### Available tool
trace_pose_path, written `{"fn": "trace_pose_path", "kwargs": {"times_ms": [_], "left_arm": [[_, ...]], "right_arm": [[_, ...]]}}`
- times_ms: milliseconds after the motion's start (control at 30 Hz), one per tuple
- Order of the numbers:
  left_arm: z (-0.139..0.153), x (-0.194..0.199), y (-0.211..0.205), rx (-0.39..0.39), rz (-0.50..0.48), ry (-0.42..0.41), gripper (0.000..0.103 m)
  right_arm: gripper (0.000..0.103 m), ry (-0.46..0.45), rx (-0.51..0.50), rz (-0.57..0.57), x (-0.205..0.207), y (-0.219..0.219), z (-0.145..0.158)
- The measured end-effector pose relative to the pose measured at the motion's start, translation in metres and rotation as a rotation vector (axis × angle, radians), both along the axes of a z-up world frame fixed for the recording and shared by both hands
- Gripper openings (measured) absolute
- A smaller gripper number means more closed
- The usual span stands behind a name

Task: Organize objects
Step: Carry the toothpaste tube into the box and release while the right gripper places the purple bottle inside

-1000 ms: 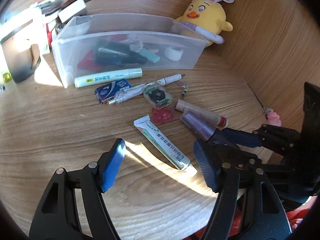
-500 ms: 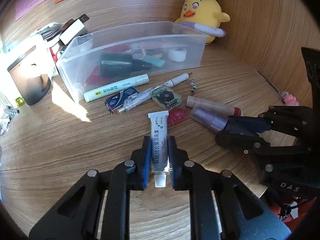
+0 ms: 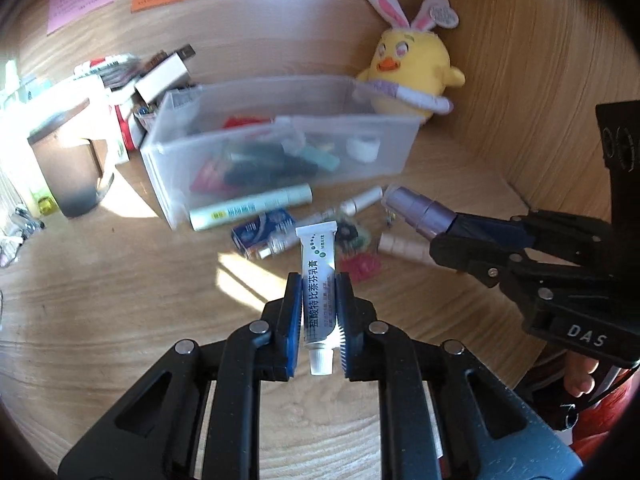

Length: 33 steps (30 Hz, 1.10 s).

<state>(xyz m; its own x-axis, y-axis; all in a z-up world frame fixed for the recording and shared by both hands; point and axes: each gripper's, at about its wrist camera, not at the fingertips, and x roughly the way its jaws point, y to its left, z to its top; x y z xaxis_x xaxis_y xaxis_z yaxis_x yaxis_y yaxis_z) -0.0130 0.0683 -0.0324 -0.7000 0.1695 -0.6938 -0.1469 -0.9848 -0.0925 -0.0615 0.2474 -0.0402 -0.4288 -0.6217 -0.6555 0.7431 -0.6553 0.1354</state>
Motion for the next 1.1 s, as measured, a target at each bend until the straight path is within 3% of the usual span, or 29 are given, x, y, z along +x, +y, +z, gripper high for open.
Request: {"fn": "trace_pose_path", "kwargs": {"times_ms": [700, 1100], "left_arm": [[0.061, -0.039, -0.034, 0.057, 0.054, 0.154, 0.016], [0.078, -0.084, -0.053, 0.081, 0.065, 0.145, 0.016]], "right_arm": [[0.024, 0.113, -0.087, -0.040, -0.050, -0.029, 0.057], [0.023, 0.151, -0.105, -0.071, -0.085, -0.055, 0.082]]}}
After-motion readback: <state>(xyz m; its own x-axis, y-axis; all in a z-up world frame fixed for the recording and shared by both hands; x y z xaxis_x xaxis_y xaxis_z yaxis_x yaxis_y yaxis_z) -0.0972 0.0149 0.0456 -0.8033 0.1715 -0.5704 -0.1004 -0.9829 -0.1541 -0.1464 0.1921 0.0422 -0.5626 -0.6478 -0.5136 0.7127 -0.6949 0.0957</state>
